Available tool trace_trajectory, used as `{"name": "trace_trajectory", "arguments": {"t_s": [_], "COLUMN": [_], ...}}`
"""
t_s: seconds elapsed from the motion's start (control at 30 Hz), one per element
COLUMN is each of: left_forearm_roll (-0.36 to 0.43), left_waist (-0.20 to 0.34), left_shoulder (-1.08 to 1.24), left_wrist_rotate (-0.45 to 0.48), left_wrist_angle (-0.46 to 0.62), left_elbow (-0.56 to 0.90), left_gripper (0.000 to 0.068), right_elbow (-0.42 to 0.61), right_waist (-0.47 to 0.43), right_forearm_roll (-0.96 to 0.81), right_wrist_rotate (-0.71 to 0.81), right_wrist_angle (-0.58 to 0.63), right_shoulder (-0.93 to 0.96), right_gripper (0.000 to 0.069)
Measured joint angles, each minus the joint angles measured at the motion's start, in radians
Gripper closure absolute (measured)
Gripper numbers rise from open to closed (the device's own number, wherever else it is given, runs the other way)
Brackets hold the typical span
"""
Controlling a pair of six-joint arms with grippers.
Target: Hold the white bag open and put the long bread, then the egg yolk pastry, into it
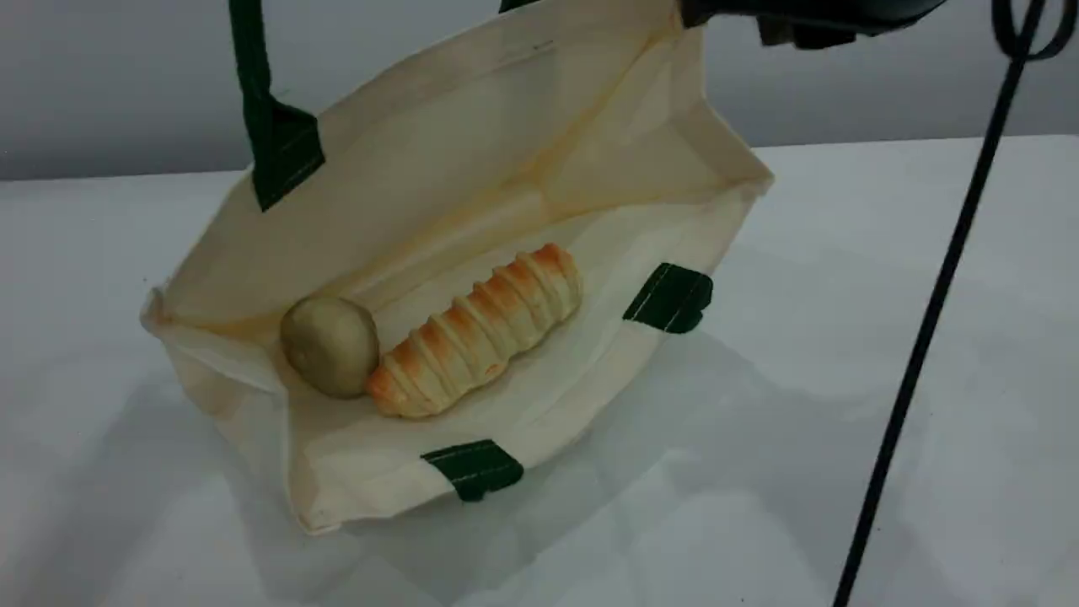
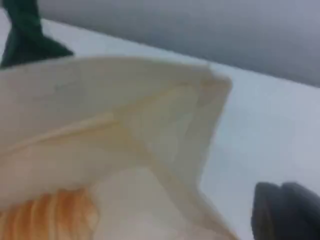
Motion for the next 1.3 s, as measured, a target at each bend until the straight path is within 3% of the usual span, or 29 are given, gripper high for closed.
{"name": "trace_trajectory", "arguments": {"t_s": [0.4,0.5,0.7,0.8,0.97,1.13,1.3], "left_forearm_roll": [-0.001,-0.007,-0.005,-0.005,-0.004,0.002,0.052], "left_waist": [0.000,0.000,0.000,0.000,0.000,0.000,0.000], "left_shoulder": [0.000,0.000,0.000,0.000,-0.004,-0.027,-0.066], "left_wrist_rotate": [0.000,0.001,0.018,0.018,0.007,0.007,-0.013], "left_wrist_angle": [0.000,-0.001,-0.003,-0.003,-0.001,0.000,0.002], "left_elbow": [0.000,0.000,0.000,0.000,0.000,0.000,0.000], "left_gripper": [0.0582,0.0518,0.0279,0.0237,0.0229,0.0229,0.0229], "right_elbow": [0.001,0.001,0.001,0.001,0.001,0.001,0.001], "right_waist": [0.000,0.000,0.000,0.000,0.000,0.000,0.000], "right_forearm_roll": [-0.006,-0.006,-0.006,-0.006,-0.005,-0.004,-0.003], "right_wrist_rotate": [0.001,0.001,0.000,0.000,0.000,0.000,0.000], "right_wrist_angle": [0.038,0.038,0.042,0.042,0.040,0.031,0.029], "right_shoulder": [-0.067,-0.067,-0.067,-0.067,-0.067,-0.066,-0.094], "right_gripper": [0.0680,0.0680,0.0680,0.0680,0.0668,0.0572,0.0343]}}
